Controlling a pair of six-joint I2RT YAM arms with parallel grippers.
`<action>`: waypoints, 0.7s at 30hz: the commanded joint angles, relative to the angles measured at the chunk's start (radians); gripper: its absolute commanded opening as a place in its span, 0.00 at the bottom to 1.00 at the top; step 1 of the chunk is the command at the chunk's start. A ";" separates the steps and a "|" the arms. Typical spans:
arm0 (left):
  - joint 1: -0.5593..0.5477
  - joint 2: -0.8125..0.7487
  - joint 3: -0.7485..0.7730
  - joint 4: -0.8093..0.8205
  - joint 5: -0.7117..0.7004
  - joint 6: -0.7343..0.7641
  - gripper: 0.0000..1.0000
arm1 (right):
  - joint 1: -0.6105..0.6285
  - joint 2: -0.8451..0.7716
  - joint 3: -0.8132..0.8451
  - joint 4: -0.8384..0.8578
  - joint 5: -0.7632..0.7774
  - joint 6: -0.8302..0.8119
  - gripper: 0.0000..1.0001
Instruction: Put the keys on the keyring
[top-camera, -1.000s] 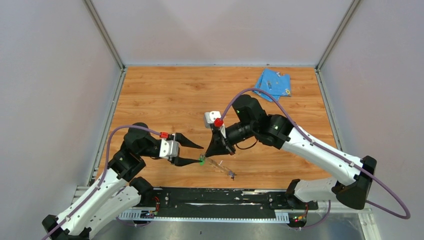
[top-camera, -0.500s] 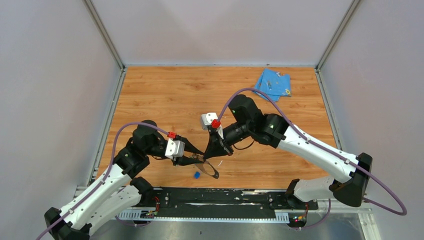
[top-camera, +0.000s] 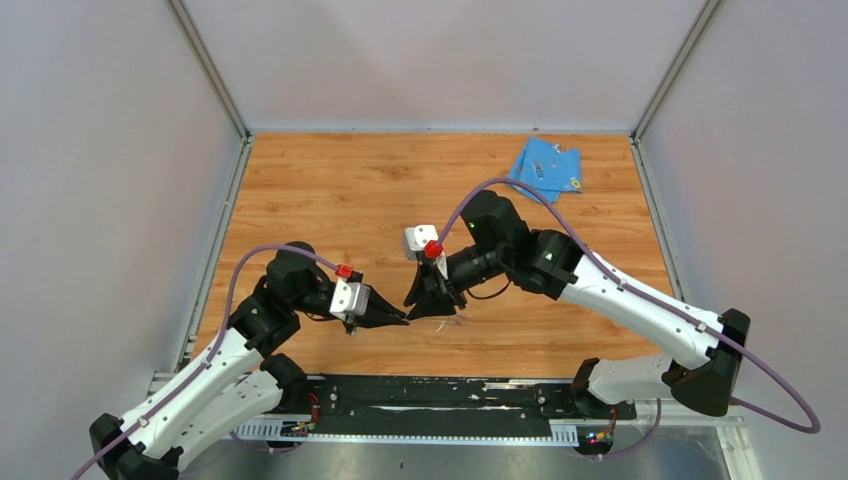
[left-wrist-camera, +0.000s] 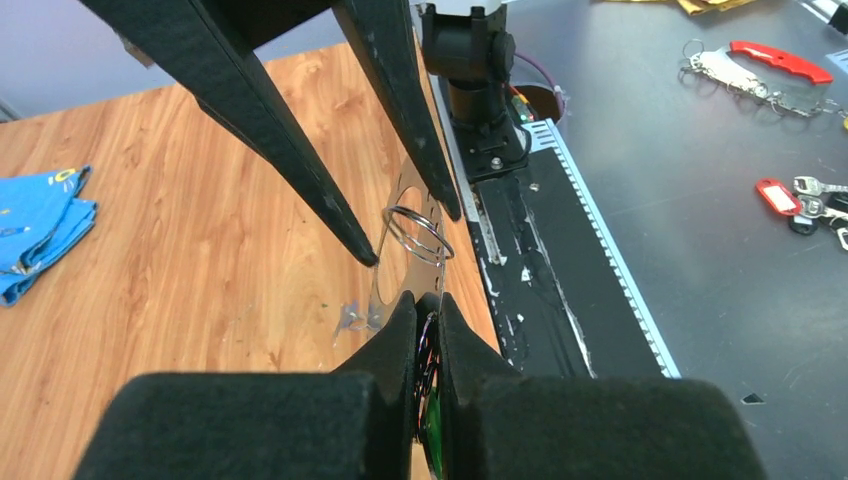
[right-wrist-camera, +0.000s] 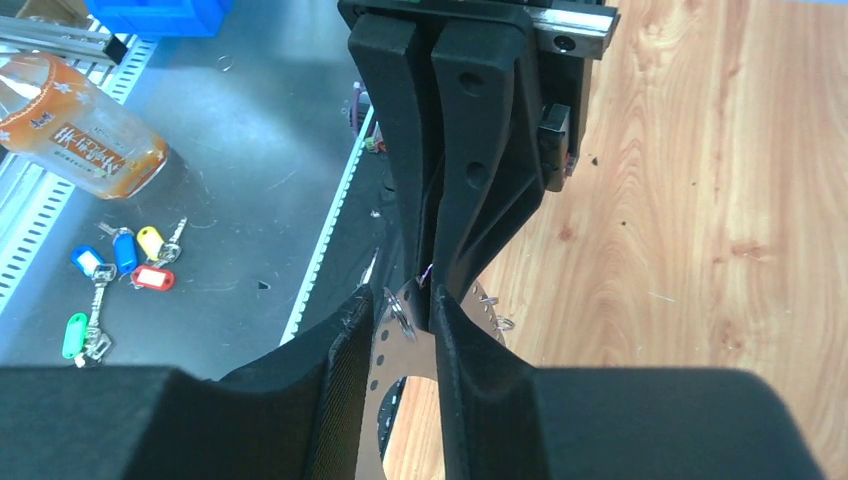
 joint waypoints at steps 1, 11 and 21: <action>-0.004 -0.030 -0.004 -0.017 0.023 0.069 0.00 | 0.012 -0.077 -0.015 0.021 0.046 0.004 0.32; -0.004 -0.040 0.034 -0.104 0.011 0.216 0.00 | 0.008 -0.123 -0.063 0.014 0.038 0.012 0.38; -0.004 -0.043 0.066 -0.114 0.001 0.269 0.00 | 0.008 -0.139 -0.122 0.005 0.038 0.022 0.56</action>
